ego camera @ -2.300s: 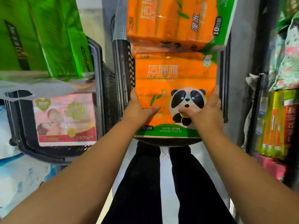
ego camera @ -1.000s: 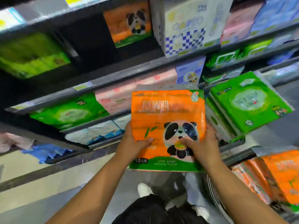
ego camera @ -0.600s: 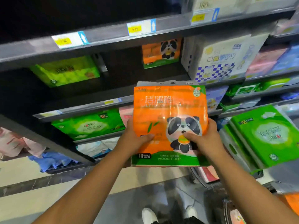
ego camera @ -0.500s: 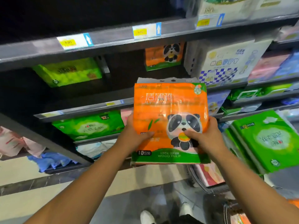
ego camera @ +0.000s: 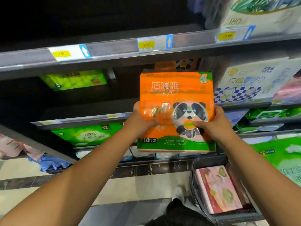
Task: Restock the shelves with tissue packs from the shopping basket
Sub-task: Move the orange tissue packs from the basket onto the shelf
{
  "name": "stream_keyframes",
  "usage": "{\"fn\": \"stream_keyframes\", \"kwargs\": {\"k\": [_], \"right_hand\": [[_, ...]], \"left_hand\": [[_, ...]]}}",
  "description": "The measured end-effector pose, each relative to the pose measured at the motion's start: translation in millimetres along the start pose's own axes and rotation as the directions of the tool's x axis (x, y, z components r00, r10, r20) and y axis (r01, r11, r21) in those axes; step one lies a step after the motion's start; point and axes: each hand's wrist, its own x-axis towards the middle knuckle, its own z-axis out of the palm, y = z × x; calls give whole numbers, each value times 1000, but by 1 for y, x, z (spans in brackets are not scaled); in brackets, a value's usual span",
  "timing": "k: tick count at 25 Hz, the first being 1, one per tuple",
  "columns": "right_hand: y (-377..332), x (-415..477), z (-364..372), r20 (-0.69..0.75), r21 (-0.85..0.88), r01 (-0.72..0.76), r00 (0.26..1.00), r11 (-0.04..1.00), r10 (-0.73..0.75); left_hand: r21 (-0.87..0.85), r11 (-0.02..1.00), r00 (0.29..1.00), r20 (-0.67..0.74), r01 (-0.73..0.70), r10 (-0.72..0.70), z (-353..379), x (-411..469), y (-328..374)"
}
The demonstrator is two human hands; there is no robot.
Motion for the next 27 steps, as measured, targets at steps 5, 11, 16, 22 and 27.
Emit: {"fn": "stream_keyframes", "kwargs": {"k": [5,11,16,22,27], "right_hand": [[-7,65,-8,39,5,58,998,998,-59],[-17,114,-20,237,5,225,946,974,-220],[-16,142,-9,271,44,270,923,962,-272],[-12,153,-1,133,5,213,968,977,-212],[-16,170,6,110,-104,252,964,962,-241]], "left_hand": [[-19,998,992,-113,60,-61,14,50,14],[-22,985,953,-250,170,-170,21,100,32],[-114,982,935,-306,151,-179,22,124,32],[-164,986,955,-287,25,-72,32,125,20],[-157,987,967,-255,-15,-26,29,143,4]]}}
